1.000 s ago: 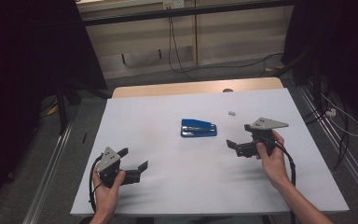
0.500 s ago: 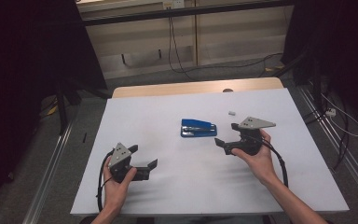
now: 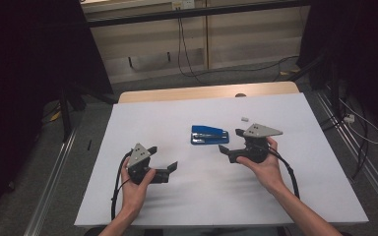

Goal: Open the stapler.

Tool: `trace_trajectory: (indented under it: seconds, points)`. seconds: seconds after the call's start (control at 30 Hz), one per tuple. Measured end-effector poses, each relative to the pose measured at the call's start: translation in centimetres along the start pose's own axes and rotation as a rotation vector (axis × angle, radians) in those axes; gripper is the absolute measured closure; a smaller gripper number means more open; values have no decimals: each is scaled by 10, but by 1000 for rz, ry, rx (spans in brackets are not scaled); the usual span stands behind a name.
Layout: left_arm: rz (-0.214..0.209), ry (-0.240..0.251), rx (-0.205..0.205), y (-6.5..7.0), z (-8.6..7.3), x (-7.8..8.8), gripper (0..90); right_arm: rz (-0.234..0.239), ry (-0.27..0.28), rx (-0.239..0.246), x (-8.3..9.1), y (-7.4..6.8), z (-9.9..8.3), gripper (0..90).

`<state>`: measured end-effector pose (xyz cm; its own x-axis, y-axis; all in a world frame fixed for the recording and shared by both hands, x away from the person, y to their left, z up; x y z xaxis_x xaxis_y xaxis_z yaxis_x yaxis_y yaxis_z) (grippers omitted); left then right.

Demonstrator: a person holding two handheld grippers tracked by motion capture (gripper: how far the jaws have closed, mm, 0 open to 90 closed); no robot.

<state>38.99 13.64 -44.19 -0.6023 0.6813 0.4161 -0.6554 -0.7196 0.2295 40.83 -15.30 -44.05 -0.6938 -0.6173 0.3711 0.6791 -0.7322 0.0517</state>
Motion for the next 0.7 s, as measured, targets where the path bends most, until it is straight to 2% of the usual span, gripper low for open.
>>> trace_trajectory:
  seconds: [0.13, 0.33, 0.5, 0.7]
  points:
    - [-8, 6, -4, 3, 6, -8, 41, 0, 10, 10, -6, -4, 4, 117]
    - [1, 17, -27, 4, 16, -19, 41, 0, 14, 21, -14, -8, 8, 133]
    - [-17, 24, -25, 4, 21, -29, 40, 0, 32, 13, -18, -11, 10, 147]
    - [-11, 19, -24, 1, 27, -40, 40, 9, 29, 16, -27, -15, 10, 189]
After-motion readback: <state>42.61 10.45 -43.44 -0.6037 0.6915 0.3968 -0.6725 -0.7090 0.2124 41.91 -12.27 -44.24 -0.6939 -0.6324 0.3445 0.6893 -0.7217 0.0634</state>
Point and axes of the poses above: each handheld gripper's, and its own axes: x roughly backward along the jaws, z roughly out of its top, y roughly to its right, the point moved 5 cm from there along -x, roughly forward along the jaws, and after that the axes turned 10 degrees about x, right-handed, at the moved point
